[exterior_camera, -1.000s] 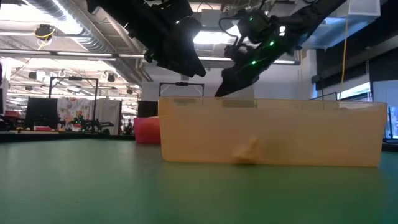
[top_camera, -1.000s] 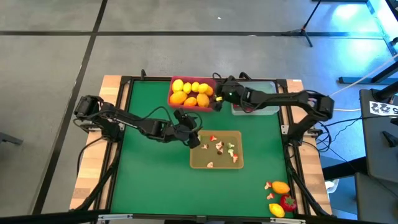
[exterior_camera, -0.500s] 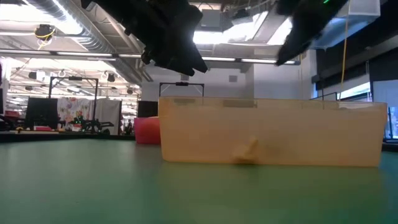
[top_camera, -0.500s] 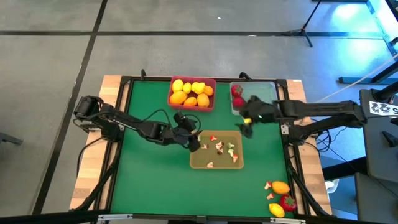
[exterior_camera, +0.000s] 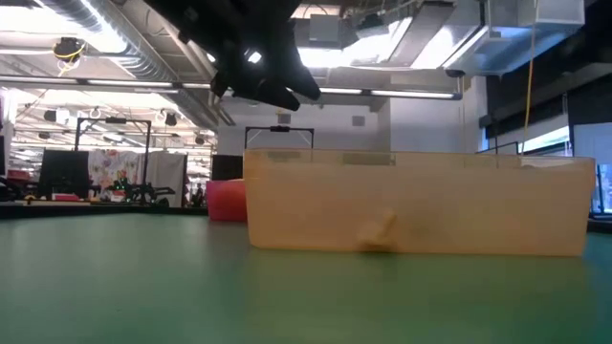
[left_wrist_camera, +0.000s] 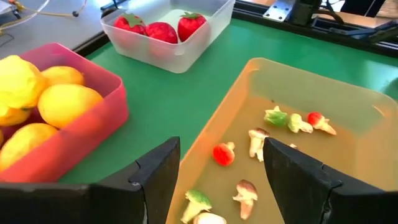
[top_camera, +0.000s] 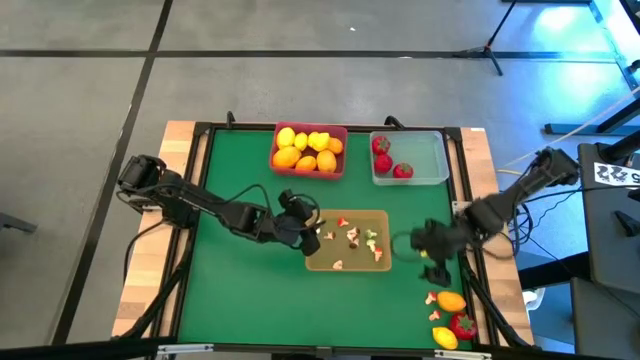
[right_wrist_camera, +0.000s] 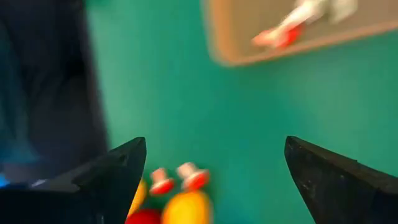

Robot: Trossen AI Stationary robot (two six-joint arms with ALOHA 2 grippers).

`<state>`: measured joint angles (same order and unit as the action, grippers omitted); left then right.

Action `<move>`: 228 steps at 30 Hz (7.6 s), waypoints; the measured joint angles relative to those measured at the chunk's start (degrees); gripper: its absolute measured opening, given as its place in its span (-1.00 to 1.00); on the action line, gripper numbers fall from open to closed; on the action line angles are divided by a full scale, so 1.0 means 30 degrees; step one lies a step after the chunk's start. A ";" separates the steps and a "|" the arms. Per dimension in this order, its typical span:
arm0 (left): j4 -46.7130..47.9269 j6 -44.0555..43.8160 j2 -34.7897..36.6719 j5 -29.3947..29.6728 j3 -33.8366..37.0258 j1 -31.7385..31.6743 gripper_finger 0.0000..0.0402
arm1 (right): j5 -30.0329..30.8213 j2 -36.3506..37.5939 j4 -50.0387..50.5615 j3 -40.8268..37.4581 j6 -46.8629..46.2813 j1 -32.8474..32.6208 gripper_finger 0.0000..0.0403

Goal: Sort produce into baskets
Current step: Put the yellow lemon into the red bin, then put the red mushroom into the orange bin

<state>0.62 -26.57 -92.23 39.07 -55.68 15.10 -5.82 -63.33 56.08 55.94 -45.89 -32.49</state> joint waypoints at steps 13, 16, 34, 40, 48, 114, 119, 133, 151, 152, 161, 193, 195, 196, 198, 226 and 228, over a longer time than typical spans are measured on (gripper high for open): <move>0.0000 -0.0613 0.0000 0.0007 0.0000 0.0194 0.12 | -0.2204 -0.4838 0.0355 0.0000 -0.6943 -0.6350 0.76; 0.0000 -0.0606 0.0000 0.0007 0.0000 0.0194 0.12 | -0.2610 -0.5763 0.0363 0.0000 -0.7694 -0.7307 0.74; -0.0051 -0.0882 0.0000 0.0029 0.0000 0.0109 0.12 | -0.2435 -0.9761 0.0552 -0.0007 -0.6713 -0.8916 0.72; -0.0064 -0.0882 0.0000 0.0029 0.0000 0.0047 0.12 | -0.2354 -1.0202 0.0584 -0.0007 -0.6638 -0.8497 0.52; -0.0287 0.0232 0.0000 0.0037 0.0000 -0.0075 0.12 | -0.1141 -0.9573 0.1432 -0.0007 -0.5349 -0.8125 -0.17; 0.4862 0.6626 0.4998 0.0054 -0.0102 -0.3871 0.54 | 0.5127 -1.5666 -2.2902 0.5109 1.6379 1.8213 -0.02; 0.5528 0.5917 0.4991 0.0035 -0.0102 -0.3871 0.54 | 0.5119 -1.5651 -2.2949 0.5391 1.6310 1.8205 -0.02; 0.5887 0.5330 0.4983 0.0019 -0.0102 -0.3871 0.54 | 0.6257 -1.5512 -2.2538 0.5395 1.6402 1.8205 -0.02; 0.6139 0.4914 0.4983 0.0022 -0.0102 -0.3871 0.54 | 0.4421 -1.5189 -2.0950 0.5391 1.6838 1.8190 0.66; 0.6149 0.4829 0.4983 0.0022 -0.0102 -0.3871 0.54 | 0.4412 -1.4963 -2.0690 0.5391 1.6907 1.8128 0.70; 0.6164 0.4145 0.4976 0.0022 -0.0067 -0.3812 0.54 | 0.4231 -1.0513 -1.2617 0.5413 1.7412 1.6921 0.83; 0.6064 -0.0447 0.4143 0.0038 0.0007 -0.0305 0.54 | 0.3777 -0.3467 0.5101 0.3289 -0.5702 -0.2676 0.83; 0.6023 -0.0886 0.3789 0.0036 0.0007 0.0083 0.54 | 0.3655 -0.3518 0.4432 0.2226 -0.7115 -0.3759 0.83; 0.6011 -0.1130 0.3629 0.0036 0.0007 0.0245 0.54 | 0.3482 -0.3503 0.3829 0.1699 -0.7829 -0.4211 0.83; 0.5993 -0.1561 0.3270 0.0036 0.0007 0.0503 0.54 | 0.2924 -0.3491 0.2343 0.0603 -0.9008 -0.4986 0.83; 0.6006 -0.3043 0.2120 0.0036 0.0007 0.0813 0.54 | -0.0446 -0.6065 -0.7956 -0.5945 -1.3625 -0.7440 -0.25; 0.6008 -0.3036 0.2120 0.0036 0.0007 0.0813 0.54 | -0.0431 -0.6071 -0.7884 -0.5945 -1.3609 -0.7433 -0.27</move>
<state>18.65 -35.67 -85.86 39.18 -55.66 17.54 -7.11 -81.54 32.43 38.11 -86.71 -54.78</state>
